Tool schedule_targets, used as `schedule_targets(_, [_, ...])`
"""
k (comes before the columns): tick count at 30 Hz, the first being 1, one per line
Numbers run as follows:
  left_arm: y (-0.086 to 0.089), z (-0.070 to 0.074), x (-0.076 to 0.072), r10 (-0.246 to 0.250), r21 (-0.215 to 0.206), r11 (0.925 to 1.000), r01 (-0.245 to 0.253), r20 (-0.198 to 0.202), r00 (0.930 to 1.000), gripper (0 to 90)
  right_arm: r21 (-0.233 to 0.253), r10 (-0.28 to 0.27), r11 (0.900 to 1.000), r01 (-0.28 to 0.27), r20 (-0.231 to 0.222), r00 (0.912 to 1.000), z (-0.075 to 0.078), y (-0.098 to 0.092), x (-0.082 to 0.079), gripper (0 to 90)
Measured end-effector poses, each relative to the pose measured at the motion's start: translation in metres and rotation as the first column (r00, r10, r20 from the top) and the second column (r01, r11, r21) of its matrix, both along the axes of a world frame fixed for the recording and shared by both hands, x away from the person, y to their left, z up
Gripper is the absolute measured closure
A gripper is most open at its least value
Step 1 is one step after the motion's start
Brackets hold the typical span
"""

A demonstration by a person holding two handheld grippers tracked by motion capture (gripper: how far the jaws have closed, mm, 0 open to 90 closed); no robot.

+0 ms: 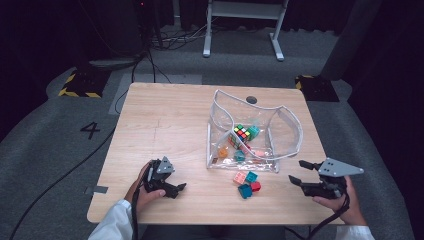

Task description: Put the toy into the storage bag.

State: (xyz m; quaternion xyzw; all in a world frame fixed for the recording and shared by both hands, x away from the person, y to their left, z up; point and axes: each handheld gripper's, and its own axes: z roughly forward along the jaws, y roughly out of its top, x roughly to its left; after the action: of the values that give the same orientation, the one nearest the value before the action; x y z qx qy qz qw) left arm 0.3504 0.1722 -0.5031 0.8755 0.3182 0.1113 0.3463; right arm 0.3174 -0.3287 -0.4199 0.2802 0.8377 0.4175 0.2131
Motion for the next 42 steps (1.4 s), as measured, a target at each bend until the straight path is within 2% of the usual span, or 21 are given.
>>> schedule_targets(4, [0.000,0.000,0.000,0.000,0.000,1.0000,0.000,0.000,1.0000,10.4,-0.017,0.036,0.999,-0.037,-0.051,0.9980,-0.021,0.012,-0.001,35.8])
schedule_targets(8, [0.000,0.000,0.000,0.000,0.000,1.0000,0.000,0.000,1.0000,10.4,-0.040,0.071,0.996,-0.076,-0.106,0.9918,-0.045,0.028,0.001,36.4])
schedule_targets(11, [0.000,0.000,0.000,0.000,0.000,1.0000,0.000,0.000,1.0000,10.4,-0.037,0.087,0.995,-0.092,-0.138,0.9867,-0.055,0.038,0.001,37.0])
schedule_targets(16, [0.000,0.000,0.000,0.000,0.000,1.0000,0.000,0.000,1.0000,10.4,-0.018,0.127,0.991,-0.131,-0.166,0.9780,-0.068,0.054,0.004,37.8])
schedule_targets(18, [0.000,0.000,0.000,0.000,0.000,1.0000,0.000,0.000,1.0000,10.4,-0.032,0.122,0.991,-0.129,-0.171,0.9777,-0.071,0.061,0.005,37.8])
schedule_targets(20, [0.000,0.000,0.000,0.000,0.000,1.0000,0.000,0.000,1.0000,10.3,-0.024,0.129,0.990,-0.136,-0.180,0.9751,-0.073,0.066,0.005,37.8])
schedule_targets(25, [0.000,0.000,0.000,0.004,-0.001,1.0000,-0.004,-0.001,1.0000,10.3,-0.042,0.130,0.989,-0.140,-0.174,0.9761,-0.077,0.077,0.007,37.3])
schedule_targets(26, [0.000,0.000,0.000,0.004,-0.001,1.0000,-0.004,-0.001,1.0000,10.3,-0.043,0.112,0.992,-0.122,-0.191,0.9753,-0.078,0.080,0.006,37.1])
schedule_targets(31, [0.000,0.000,0.000,0.004,-0.001,1.0000,-0.004,-0.001,1.0000,10.3,-0.037,0.103,0.993,-0.111,-0.180,0.9783,-0.080,0.089,0.010,38.2])
schedule_targets(32, [0.000,0.000,0.000,0.003,-0.002,1.0000,-0.003,-0.001,1.0000,10.3,-0.033,0.116,0.992,-0.123,-0.168,0.9789,-0.080,0.090,0.012,39.6])
schedule_targets(34, [0.000,0.000,0.000,0.004,-0.001,1.0000,-0.004,-0.001,1.0000,10.3,-0.033,0.109,0.993,-0.116,-0.167,0.9799,-0.080,0.091,0.011,42.3])
schedule_targets(38, [0.000,0.000,0.000,0.004,-0.001,1.0000,-0.004,-0.001,1.0000,10.3,-0.031,0.123,0.991,-0.129,-0.160,0.9795,-0.080,0.091,0.010,53.5])
schedule_targets(42, [0.000,0.000,0.000,0.000,0.000,1.0000,0.000,0.000,1.0000,10.3,-0.032,0.126,0.991,-0.133,-0.156,0.9797,-0.080,0.091,0.008,55.0])
